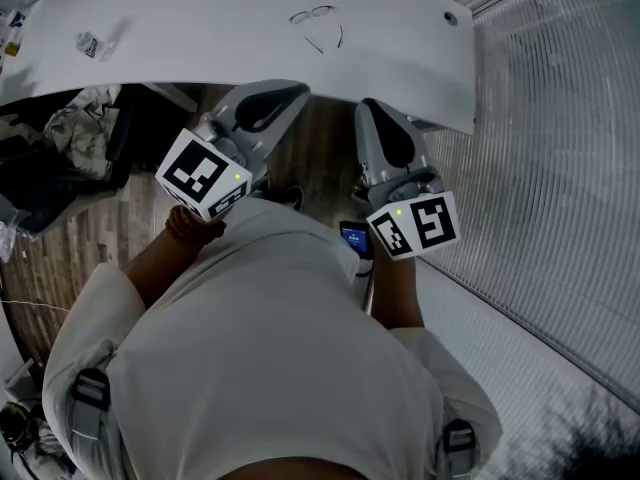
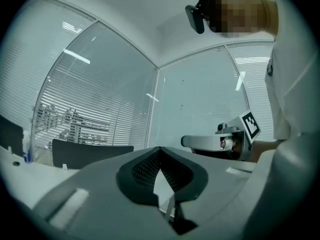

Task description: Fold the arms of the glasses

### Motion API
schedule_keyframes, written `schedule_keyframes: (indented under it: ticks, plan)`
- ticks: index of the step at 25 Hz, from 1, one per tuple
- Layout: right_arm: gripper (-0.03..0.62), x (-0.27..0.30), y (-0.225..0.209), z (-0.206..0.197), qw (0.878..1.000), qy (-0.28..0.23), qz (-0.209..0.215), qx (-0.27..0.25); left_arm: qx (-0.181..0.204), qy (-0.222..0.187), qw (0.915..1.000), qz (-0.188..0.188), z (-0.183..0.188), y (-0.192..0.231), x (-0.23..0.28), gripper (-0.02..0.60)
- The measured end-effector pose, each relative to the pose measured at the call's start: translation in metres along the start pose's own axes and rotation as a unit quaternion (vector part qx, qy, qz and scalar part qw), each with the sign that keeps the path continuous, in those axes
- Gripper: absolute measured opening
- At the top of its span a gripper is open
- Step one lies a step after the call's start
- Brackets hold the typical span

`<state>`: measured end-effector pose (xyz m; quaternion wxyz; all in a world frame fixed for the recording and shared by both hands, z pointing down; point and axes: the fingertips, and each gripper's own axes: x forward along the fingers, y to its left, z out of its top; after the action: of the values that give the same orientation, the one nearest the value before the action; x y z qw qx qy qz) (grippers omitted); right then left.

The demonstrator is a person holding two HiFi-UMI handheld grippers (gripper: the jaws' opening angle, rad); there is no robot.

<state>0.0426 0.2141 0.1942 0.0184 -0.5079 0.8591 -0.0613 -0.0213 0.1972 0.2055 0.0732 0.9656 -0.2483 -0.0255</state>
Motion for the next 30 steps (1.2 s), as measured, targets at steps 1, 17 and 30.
schedule_keyframes:
  ticks: [1, 17, 30]
  plan:
    - [0.002, 0.0, 0.0, -0.001, 1.0, 0.001, 0.002, 0.0, -0.001, 0.002, 1.0, 0.001, -0.001, 0.0, 0.0, 0.003]
    - [0.002, -0.02, -0.027, -0.014, 1.0, 0.008, 0.029, 0.008, -0.004, 0.009, 0.9998, 0.017, -0.022, -0.027, 0.031, 0.003]
    - [0.002, 0.009, -0.043, -0.024, 0.998, 0.024, 0.05, 0.013, -0.02, 0.012, 0.9984, 0.052, -0.04, 0.011, 0.041, 0.003]
